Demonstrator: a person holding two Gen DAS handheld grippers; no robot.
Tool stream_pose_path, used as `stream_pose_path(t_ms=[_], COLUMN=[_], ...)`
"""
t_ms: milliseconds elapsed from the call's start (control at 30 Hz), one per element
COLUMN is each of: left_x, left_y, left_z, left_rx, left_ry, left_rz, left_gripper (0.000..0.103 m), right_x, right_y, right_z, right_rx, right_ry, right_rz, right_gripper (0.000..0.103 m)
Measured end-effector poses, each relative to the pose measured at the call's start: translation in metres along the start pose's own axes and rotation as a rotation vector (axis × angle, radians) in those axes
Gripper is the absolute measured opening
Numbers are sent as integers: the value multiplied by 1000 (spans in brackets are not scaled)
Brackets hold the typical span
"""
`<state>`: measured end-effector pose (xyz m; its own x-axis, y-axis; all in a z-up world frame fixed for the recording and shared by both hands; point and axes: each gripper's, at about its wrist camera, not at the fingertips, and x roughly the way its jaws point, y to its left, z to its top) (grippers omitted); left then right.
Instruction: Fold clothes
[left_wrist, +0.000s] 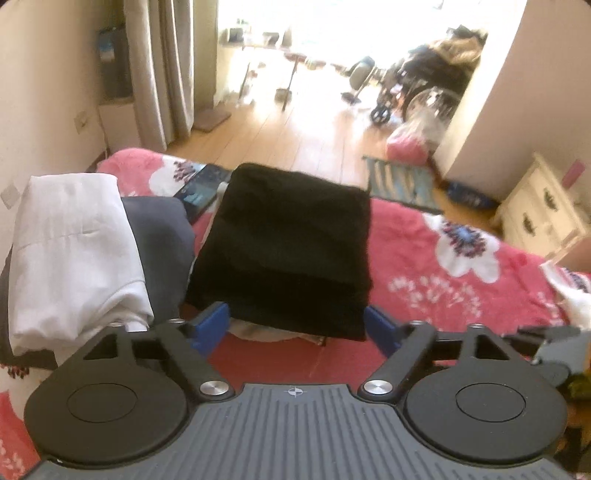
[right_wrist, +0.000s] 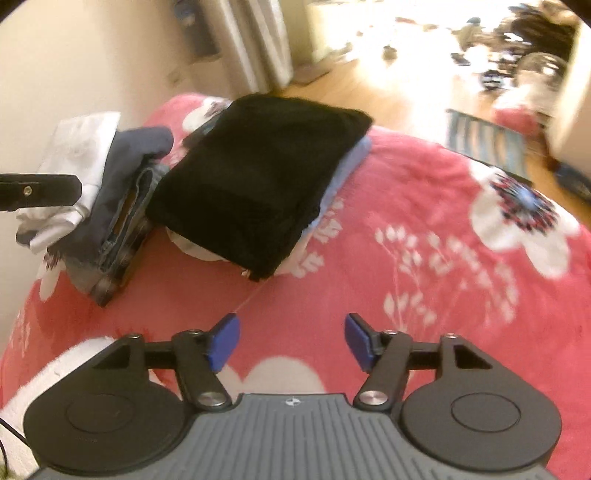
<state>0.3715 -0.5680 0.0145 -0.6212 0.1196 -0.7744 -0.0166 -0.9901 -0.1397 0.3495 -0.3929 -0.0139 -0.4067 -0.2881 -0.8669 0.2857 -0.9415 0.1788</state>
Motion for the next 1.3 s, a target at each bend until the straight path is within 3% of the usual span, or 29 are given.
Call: stream_pose_path(t_ms=[167,300,400,533,767,1067,1300], left_x=[-43,-69,-83,-90,-88,-99,-103], left_y=[-7,-7,-1,4,1,-10,-16], left_z=[-20,-35,-47,-58,-65,-61,-68], left_rx=[58,67,49,43,27,-51,-66], left_ry=[-107,-147,-177,-172,-108,-164,-190], left_rz=[9,45,77,102,99,145,179], left_gripper=[103,103,103,103,103,103,103], right_x=[-39,-62,-79,-95,-113,-134,-133], right_y=[32,57,76,85,87,77,77], right_z=[-23,-33,-40,-48,-54,-44,-43], right_rx=[41,22,8,71,118,77,-39], right_ry=[-112,-171,-215,-250,-276,-304,-303], right_rz=[-79,-124,-158,-163,-324,-328,-333], right_gripper=[80,95,101,102,103,103,103])
